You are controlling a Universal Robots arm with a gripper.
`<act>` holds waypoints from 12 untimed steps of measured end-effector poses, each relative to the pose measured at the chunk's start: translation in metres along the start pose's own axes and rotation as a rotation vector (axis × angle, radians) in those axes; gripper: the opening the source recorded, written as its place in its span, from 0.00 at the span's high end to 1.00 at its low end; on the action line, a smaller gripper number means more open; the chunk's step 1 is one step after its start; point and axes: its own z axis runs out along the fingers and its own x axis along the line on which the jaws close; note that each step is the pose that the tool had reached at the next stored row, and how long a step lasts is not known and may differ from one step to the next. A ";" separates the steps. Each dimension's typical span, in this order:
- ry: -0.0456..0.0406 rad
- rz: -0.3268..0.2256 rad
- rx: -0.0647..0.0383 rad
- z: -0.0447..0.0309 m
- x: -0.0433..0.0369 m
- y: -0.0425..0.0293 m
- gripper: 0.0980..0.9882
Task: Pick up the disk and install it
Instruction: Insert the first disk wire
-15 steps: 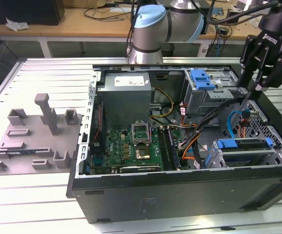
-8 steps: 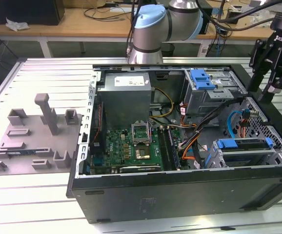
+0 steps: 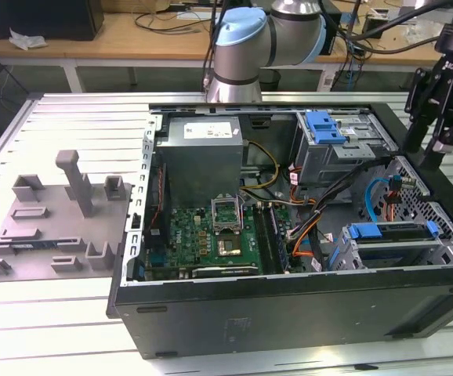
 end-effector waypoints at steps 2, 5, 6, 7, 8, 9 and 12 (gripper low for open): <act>0.0025 0.035 0.003 0.0011 -0.0004 -0.0001 0.48; -0.0002 0.081 -0.003 0.0033 -0.0011 -0.0003 0.48; 0.0007 0.092 -0.005 0.0039 -0.0012 -0.0003 0.48; 0.0035 0.100 -0.005 0.0044 -0.0014 -0.0004 0.48; 0.0089 0.106 -0.006 0.0048 -0.0016 -0.0005 0.48; 0.0151 0.112 -0.006 0.0055 -0.0018 -0.0005 0.48; 0.0292 0.120 -0.005 0.0078 -0.0024 -0.0006 0.48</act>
